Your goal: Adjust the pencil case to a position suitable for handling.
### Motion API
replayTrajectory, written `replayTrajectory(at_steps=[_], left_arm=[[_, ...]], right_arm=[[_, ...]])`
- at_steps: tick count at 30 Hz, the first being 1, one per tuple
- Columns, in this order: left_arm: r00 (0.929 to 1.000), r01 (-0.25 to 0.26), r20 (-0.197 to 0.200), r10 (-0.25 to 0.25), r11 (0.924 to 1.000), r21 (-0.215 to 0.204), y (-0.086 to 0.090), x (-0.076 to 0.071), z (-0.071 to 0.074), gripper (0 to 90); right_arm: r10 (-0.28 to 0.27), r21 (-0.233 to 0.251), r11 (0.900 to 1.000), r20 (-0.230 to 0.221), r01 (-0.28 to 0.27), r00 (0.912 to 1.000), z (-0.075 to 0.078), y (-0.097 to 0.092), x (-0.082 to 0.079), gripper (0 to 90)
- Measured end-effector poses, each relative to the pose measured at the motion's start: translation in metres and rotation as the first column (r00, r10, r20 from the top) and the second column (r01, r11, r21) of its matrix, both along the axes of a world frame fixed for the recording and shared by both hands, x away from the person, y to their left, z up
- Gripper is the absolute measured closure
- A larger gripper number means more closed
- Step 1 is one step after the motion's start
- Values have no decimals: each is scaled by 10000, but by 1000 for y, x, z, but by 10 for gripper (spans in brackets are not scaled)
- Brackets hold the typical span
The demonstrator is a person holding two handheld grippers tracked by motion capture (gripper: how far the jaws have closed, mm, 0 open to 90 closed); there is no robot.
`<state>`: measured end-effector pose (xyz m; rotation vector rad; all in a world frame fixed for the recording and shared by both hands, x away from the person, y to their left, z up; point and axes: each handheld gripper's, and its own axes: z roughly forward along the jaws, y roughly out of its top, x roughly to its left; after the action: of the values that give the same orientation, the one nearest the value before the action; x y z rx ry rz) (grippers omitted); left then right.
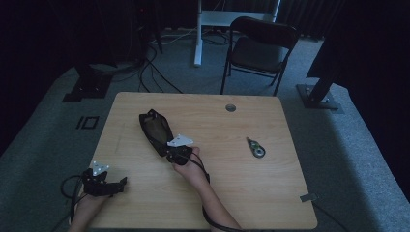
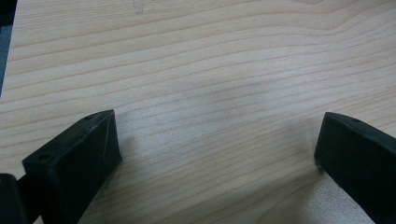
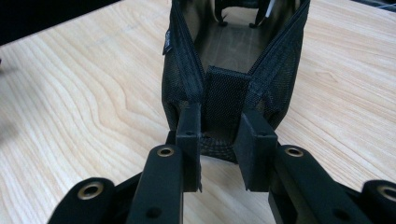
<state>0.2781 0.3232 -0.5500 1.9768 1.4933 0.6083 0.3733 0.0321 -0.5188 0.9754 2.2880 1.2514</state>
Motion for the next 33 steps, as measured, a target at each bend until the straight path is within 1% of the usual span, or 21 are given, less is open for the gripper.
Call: replayTrajectory(at_steps=[3,5,6,8,9,15,16,24,27,29,33], left_arm=[[10000,-1,-2,1,10000,4,0,0,0,2],[10000,-1,0,1,10000,2,0,0,0,2],[10000,3,-4,-3,10000,7,0,0,0,2],[10000,-1,1,1,10000,2,0,0,0,2],[10000,-3,-2,3,10000,3,0,0,0,2],[10000,1,-2,-1,10000,5,0,0,0,2],[10000,1,-2,-1,10000,5,0,0,0,2],[10000,-1,-3,1,10000,0,0,0,0,2],[10000,-4,-1,4,10000,-2,0,0,0,2],[10000,-4,1,4,10000,-1,0,0,0,2],[10000,-1,-3,1,10000,0,0,0,0,2]], right_arm=[[71,-46,10000,-30,-71,10000,2,-4,0,724],[29,-13,10000,35,-29,10000,3,-7,-1,724],[60,-74,10000,5,-60,10000,3,-9,-1,724],[-23,32,10000,-36,23,10000,3,-14,-1,724],[-1,35,10000,-136,2,9999,2,-16,-2,724],[-71,69,9999,-120,72,9999,1,-30,-5,725],[-71,69,9999,-120,72,9999,1,-30,-5,725],[-171,67,9998,-73,171,9998,3,-53,-11,725],[-191,43,9998,-119,191,9997,2,-59,-12,725],[-336,120,9994,-187,339,9993,1,-67,-13,725],[-450,87,9989,-67,451,9990,1,-78,-17,725]])
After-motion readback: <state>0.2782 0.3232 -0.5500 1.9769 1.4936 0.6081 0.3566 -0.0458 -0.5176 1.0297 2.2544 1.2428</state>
